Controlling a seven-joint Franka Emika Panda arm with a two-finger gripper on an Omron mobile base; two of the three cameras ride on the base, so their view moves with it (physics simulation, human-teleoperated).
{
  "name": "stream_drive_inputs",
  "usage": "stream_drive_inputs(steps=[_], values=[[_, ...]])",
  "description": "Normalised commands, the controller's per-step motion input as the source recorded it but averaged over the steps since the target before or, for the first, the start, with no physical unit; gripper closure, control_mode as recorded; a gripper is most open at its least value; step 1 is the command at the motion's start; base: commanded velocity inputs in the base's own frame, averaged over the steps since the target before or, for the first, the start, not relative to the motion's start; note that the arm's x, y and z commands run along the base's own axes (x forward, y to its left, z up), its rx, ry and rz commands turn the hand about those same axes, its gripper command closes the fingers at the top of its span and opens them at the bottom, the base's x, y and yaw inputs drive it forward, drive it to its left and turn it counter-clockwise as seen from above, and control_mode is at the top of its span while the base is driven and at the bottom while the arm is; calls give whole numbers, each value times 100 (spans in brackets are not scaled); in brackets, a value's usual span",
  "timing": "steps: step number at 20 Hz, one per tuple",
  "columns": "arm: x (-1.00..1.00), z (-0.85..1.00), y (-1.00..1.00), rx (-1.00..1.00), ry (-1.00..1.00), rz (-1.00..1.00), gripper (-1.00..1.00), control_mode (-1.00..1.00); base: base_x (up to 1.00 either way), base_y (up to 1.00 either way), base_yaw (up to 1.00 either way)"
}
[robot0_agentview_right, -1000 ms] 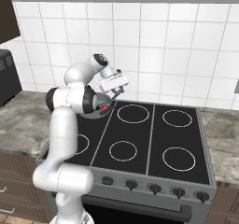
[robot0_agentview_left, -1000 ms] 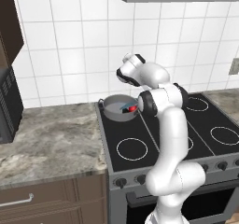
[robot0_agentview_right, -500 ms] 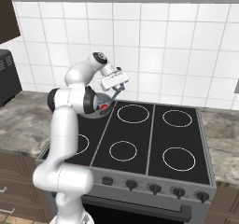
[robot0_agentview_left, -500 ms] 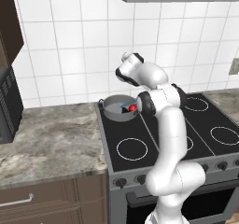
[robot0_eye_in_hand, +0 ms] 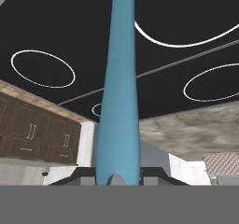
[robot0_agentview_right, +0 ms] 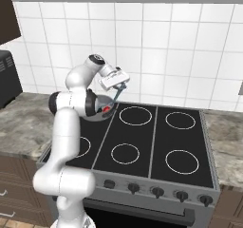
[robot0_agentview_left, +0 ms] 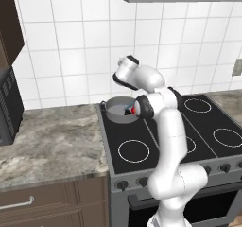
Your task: Put the eggplant and tomato in the pot. Retrieve the spatula and lightly stir the vegetables in the pot.
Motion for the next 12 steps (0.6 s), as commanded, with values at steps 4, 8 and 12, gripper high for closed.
stream_drive_inputs(steps=[4,8,12], values=[[10,25,0,-8,1,0,100,-100,0,0,0],[-1,8,4,-2,-2,0,100,-100,0,0,0],[-27,7,0,0,-6,0,100,-100,0,0,0]])
